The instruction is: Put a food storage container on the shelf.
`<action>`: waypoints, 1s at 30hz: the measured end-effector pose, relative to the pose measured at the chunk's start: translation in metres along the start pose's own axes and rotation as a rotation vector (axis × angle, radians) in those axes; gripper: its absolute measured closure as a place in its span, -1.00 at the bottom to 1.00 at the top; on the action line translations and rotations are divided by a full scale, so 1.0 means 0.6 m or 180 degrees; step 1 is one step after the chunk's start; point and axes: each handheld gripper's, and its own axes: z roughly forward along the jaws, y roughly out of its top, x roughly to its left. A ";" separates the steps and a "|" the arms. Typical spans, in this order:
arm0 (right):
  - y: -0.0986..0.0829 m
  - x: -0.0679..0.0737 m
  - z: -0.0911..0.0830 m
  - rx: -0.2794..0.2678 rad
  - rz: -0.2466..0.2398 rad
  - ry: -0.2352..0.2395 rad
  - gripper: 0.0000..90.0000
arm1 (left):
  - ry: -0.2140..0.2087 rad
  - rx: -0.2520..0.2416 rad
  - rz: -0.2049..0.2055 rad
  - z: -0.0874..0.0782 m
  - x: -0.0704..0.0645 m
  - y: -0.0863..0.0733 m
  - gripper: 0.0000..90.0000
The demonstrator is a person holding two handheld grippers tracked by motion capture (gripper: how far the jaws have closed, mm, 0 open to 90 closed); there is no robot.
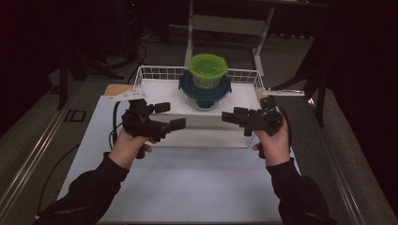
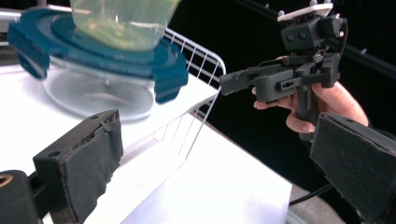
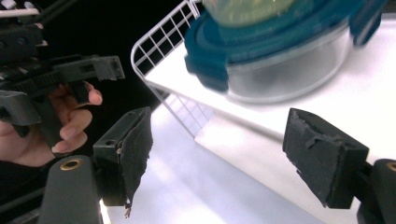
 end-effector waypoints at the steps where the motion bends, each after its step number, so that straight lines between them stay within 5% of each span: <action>1: -0.008 -0.002 0.001 0.0002 -0.0008 0.0012 -0.48 | -0.0003 0.0001 0.0034 0.000 -0.003 -0.007 -0.96; 18: -0.112 -0.044 0.010 0.0016 0.0123 0.0102 -0.48 | -0.0136 0.0183 0.0251 0.019 -0.025 -0.099 -0.96; 30: -0.190 -0.056 0.020 0.0135 0.0052 0.0052 -0.49 | -0.0183 0.0312 0.0169 0.030 -0.019 -0.170 -0.95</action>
